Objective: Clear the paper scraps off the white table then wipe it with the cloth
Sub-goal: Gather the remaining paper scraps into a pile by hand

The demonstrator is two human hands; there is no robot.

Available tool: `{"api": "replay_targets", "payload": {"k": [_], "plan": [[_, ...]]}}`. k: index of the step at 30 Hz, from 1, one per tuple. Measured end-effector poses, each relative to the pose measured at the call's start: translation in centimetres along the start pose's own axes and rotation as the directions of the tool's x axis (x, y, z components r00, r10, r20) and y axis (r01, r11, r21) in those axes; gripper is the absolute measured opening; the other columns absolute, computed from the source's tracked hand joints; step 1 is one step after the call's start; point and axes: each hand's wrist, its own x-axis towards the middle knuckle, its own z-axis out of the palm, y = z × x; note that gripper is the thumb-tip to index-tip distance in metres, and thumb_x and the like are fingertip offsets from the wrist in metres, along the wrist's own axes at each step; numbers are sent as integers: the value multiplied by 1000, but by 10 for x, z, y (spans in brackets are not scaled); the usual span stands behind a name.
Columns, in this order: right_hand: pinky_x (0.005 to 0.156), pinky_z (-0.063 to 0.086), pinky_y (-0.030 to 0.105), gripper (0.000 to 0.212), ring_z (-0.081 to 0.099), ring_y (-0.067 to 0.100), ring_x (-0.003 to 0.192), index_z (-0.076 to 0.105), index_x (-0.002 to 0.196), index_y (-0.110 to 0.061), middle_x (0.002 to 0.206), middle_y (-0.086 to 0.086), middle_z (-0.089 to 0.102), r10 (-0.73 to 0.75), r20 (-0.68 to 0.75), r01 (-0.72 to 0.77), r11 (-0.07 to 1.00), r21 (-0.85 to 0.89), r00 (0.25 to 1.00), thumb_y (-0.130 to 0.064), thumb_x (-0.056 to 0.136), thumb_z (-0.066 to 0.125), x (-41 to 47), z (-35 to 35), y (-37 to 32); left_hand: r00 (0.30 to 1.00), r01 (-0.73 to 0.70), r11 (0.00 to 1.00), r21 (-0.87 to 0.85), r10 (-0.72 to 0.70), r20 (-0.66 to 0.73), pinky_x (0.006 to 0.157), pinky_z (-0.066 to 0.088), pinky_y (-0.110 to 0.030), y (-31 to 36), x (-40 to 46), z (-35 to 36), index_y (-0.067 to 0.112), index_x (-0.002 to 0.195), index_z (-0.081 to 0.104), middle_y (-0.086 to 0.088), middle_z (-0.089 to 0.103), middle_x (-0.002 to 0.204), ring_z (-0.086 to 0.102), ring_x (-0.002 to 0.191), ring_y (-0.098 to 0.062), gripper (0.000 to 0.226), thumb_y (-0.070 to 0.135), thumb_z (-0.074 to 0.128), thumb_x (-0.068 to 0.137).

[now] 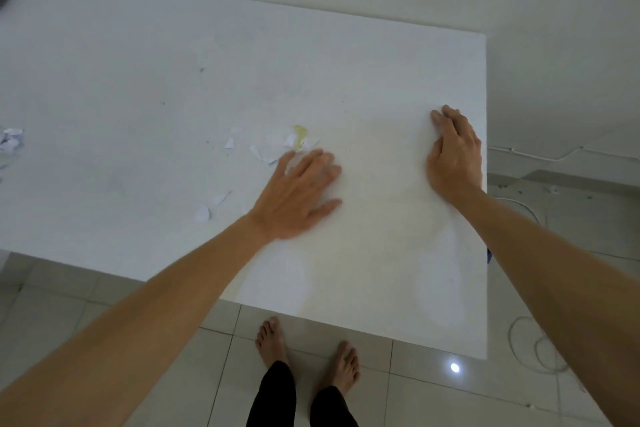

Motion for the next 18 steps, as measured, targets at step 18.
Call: {"api": "replay_targets", "payload": {"k": [18], "plan": [[127, 14, 47, 53, 24, 26, 153, 39, 154, -11, 163, 8, 30, 82, 108, -68, 989, -129, 991, -36, 107, 39, 2, 0, -19, 578, 806, 565, -178, -815, 31, 119, 0, -65, -43, -58, 6, 8, 158, 10, -17, 3, 167, -4, 155, -31, 72, 53, 17, 102]]}}
